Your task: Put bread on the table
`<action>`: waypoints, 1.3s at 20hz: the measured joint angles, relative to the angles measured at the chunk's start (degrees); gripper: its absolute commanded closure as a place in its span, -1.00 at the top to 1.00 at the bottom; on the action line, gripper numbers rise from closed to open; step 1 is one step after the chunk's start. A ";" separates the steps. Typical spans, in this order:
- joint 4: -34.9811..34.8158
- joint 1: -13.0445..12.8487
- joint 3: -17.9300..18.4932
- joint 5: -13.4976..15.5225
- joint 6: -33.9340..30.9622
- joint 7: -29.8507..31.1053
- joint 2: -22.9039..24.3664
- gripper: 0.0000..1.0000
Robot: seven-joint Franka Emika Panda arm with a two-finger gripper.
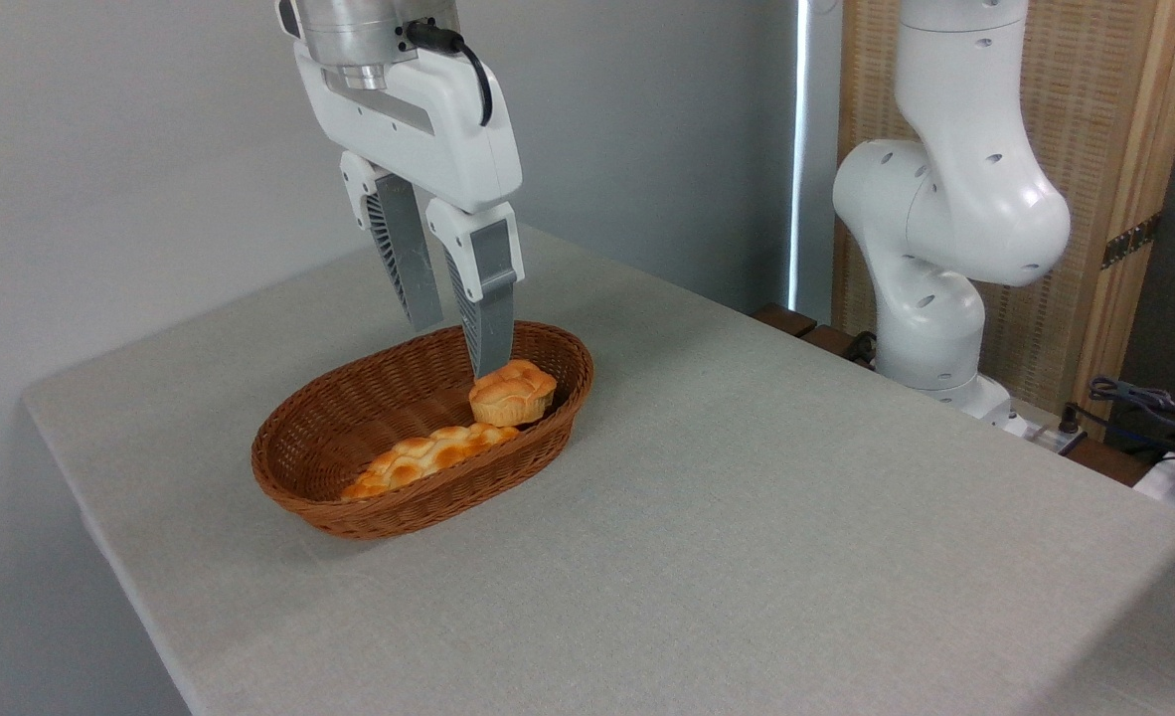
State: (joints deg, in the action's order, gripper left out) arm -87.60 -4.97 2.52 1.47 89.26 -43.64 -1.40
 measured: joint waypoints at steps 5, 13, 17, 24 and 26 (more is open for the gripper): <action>-0.18 -0.02 0.00 0.00 0.00 0.00 0.00 1.00; -0.53 -0.17 -0.21 0.67 0.00 0.00 0.18 1.00; -6.53 -0.39 -2.37 3.23 1.81 0.00 3.56 1.00; -25.53 -1.23 -11.12 3.64 13.09 0.52 10.79 1.00; -30.12 -1.37 -13.54 3.64 17.02 0.95 11.65 1.00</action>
State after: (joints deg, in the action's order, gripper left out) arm -117.73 -6.33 -11.01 5.11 106.28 -42.69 10.25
